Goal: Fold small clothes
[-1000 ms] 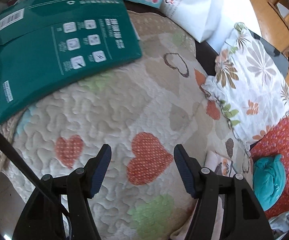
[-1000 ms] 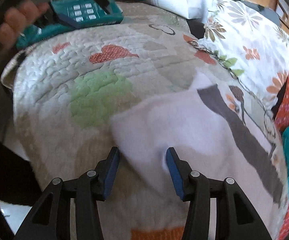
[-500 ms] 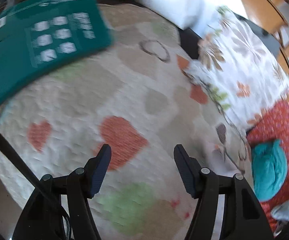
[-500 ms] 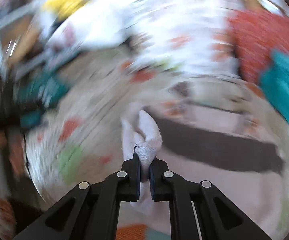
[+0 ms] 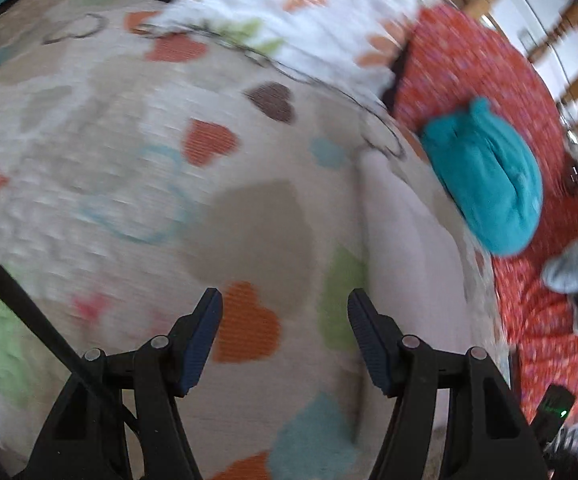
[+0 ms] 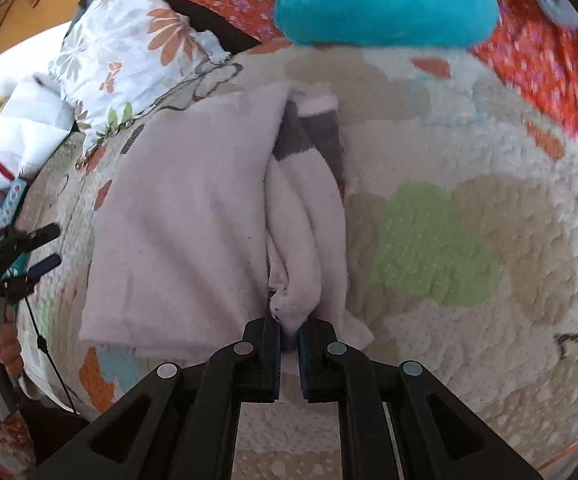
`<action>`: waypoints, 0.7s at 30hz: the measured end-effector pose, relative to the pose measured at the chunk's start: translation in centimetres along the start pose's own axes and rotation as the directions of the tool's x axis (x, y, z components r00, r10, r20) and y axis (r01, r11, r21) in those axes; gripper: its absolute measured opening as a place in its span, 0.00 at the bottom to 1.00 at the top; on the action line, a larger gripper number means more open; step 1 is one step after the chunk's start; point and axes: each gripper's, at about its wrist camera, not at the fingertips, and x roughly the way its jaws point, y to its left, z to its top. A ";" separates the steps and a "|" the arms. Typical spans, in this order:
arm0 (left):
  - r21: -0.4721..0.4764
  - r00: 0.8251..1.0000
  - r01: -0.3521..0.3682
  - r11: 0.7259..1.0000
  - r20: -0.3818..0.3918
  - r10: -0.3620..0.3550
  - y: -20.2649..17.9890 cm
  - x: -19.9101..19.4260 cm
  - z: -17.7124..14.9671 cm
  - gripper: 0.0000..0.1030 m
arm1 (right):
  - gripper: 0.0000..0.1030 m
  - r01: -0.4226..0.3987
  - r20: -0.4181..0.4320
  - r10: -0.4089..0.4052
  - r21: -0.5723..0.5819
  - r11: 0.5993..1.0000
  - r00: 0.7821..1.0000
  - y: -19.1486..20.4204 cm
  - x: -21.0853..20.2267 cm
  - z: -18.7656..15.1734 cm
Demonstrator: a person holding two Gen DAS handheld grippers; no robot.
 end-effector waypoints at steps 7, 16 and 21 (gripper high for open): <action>0.094 0.996 0.068 0.993 -0.066 -0.062 -3.8 2.8 -1.1 0.62 | 0.15 -0.008 0.016 0.008 0.003 1.000 1.000 -1.2 -1.7 0.6; 0.116 0.994 0.074 0.990 -0.083 -0.065 -4.5 3.5 -1.1 0.62 | 0.34 -0.092 0.104 0.091 0.001 0.996 0.990 -0.7 -1.1 6.6; 0.073 0.995 0.081 0.994 -0.072 -0.076 -3.8 3.6 -0.5 0.62 | 0.21 -0.208 -0.062 0.210 0.035 0.977 0.976 -0.1 5.9 8.3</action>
